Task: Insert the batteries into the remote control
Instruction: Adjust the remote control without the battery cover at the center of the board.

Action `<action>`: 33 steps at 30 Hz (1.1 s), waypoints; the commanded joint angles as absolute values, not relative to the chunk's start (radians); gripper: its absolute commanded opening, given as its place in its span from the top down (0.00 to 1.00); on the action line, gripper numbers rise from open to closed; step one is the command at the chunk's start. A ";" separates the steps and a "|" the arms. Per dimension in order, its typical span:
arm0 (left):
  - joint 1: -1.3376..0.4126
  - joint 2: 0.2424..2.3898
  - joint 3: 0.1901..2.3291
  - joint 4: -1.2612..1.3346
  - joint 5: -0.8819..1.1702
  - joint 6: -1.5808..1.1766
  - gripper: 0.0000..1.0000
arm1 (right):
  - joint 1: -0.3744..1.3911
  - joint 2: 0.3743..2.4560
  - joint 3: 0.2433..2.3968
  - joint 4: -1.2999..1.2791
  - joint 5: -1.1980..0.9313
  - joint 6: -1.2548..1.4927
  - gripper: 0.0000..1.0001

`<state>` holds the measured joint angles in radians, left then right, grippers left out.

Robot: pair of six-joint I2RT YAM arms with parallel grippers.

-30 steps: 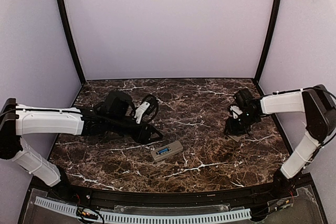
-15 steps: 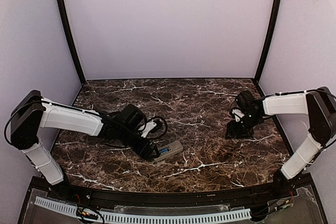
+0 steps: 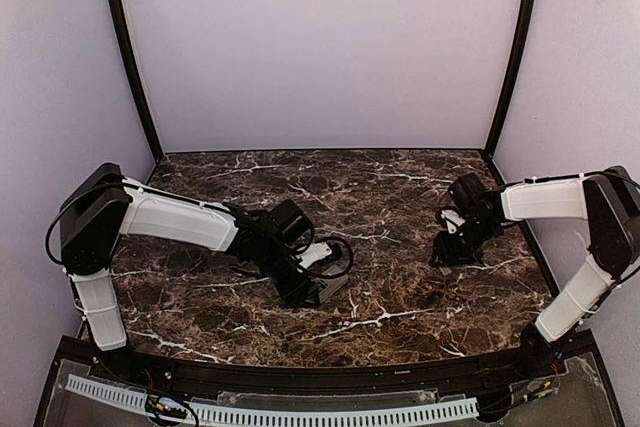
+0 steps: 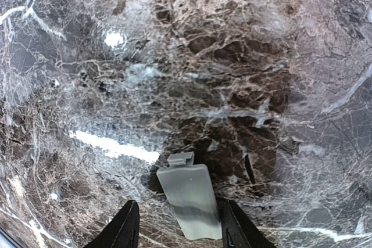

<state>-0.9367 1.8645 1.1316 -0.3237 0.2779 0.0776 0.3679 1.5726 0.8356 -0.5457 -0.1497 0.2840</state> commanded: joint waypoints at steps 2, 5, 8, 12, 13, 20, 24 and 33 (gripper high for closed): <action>-0.947 1.916 1.200 -0.405 0.303 0.235 0.40 | 0.375 1.612 0.811 -0.564 -0.196 0.273 0.55; -0.947 1.948 1.235 -0.409 0.272 0.274 0.41 | 0.377 1.612 0.811 -0.563 -0.201 0.272 0.56; -0.947 1.998 1.320 -0.453 0.256 0.291 0.39 | 0.377 1.613 0.810 -0.562 -0.206 0.270 0.57; -0.952 2.015 1.351 -0.480 0.319 0.396 0.36 | 0.378 1.612 0.807 -0.555 -0.218 0.263 0.62; -0.952 2.015 1.357 -0.494 0.331 0.446 0.39 | 0.380 1.611 0.806 -0.553 -0.224 0.262 0.63; -0.953 2.018 1.400 -0.559 0.438 0.683 0.43 | 0.400 1.622 0.811 -0.546 -0.223 0.248 0.64; -0.954 2.045 1.453 -0.614 0.448 0.779 0.43 | 0.426 1.668 0.844 -0.581 -0.149 0.253 0.63; -0.967 2.065 1.557 -0.715 0.392 0.864 0.35 | 0.455 1.722 0.930 -0.654 -0.027 0.246 0.55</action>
<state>-0.9607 2.0682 1.5097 -0.6296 0.4023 0.8173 0.4515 1.6676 0.9386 -0.5713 -0.1070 0.2573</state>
